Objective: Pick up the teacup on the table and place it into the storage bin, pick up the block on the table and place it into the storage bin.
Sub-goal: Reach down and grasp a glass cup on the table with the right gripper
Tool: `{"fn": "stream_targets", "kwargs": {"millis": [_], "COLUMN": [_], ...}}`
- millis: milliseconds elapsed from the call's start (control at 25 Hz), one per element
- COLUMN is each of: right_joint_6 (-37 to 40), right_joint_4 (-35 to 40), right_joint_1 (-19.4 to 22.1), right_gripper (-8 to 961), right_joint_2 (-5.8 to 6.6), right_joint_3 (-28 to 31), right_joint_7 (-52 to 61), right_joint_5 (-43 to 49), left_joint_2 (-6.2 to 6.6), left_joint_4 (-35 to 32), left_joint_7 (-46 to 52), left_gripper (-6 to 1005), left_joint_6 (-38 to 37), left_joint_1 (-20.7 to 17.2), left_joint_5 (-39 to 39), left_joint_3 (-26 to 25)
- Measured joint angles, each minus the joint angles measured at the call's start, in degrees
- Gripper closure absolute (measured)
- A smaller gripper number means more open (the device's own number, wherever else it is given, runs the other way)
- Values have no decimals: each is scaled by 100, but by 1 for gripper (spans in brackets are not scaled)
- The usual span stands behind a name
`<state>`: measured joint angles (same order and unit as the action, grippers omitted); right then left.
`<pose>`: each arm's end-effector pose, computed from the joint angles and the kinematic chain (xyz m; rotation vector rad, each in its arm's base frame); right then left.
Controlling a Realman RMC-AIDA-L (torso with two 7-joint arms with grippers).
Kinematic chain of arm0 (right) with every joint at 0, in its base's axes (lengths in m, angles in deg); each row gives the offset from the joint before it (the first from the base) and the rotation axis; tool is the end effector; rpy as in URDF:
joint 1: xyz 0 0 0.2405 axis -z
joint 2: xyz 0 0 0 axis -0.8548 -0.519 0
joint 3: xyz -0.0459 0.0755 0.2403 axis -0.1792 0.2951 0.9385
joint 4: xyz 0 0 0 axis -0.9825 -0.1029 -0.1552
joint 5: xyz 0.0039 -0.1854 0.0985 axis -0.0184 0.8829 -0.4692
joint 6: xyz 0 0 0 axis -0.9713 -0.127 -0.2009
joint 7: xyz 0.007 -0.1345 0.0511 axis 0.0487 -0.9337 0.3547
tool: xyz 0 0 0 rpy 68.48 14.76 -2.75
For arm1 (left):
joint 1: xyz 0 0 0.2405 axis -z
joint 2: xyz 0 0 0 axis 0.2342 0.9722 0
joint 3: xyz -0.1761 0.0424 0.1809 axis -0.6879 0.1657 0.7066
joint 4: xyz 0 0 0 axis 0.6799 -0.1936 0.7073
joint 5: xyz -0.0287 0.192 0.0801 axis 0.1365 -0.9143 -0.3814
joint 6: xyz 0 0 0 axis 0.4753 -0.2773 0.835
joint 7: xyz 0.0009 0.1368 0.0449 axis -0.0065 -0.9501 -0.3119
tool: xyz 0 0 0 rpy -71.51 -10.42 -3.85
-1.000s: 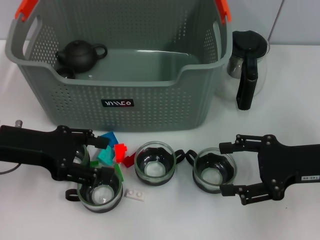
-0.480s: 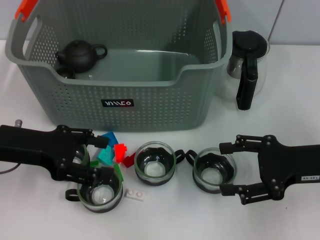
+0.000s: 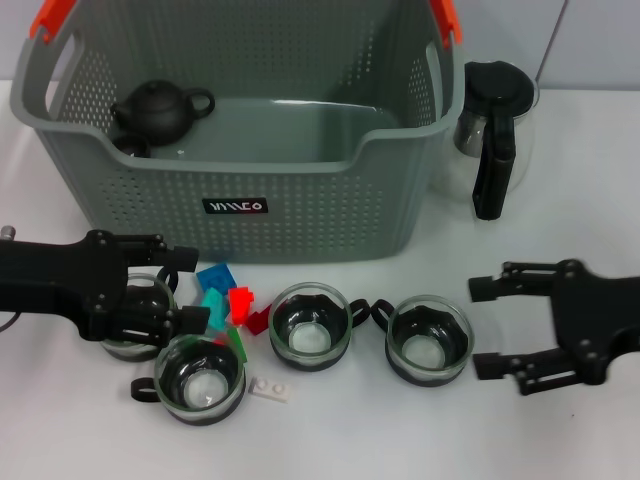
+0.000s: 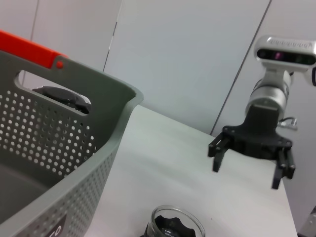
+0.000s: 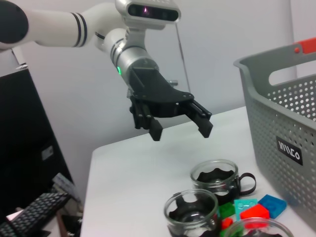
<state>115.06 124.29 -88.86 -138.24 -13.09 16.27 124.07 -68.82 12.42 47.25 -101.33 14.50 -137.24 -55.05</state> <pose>0.2473 0.2967 0.0192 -3.0330 0.4136 0.6907 -0.2733 0.2940 0.0647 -2.9200 -0.6700 -0.6540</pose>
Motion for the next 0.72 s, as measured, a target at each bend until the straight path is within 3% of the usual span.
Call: {"fn": "stream_targets", "kwargs": {"millis": [280, 480, 600, 720], "right_joint_6": [601, 604, 612, 610], "right_joint_4": [1714, 2686, 3133, 3196], "right_joint_1": [-13, -32, -240, -617], "right_gripper": [51, 53, 56, 63], "right_joint_2": [39, 238, 354, 377], "right_joint_3": [-239, -960, -1415, -1835], "right_joint_7": [1809, 2857, 3177, 3312], "right_joint_5": [13, 101, 285, 633], "left_joint_2": [5, 5, 4, 4], "left_joint_4": [10, 51, 66, 72], "left_joint_7": [1, 8, 10, 10], "left_gripper": [124, 124, 124, 124], "left_joint_6": [8, 62, 88, 98], "left_joint_1": [-14, -19, -16, -6], "left_joint_5": [-3, -3, 0, -1], "left_joint_3": [-9, -15, -43, -127]}}
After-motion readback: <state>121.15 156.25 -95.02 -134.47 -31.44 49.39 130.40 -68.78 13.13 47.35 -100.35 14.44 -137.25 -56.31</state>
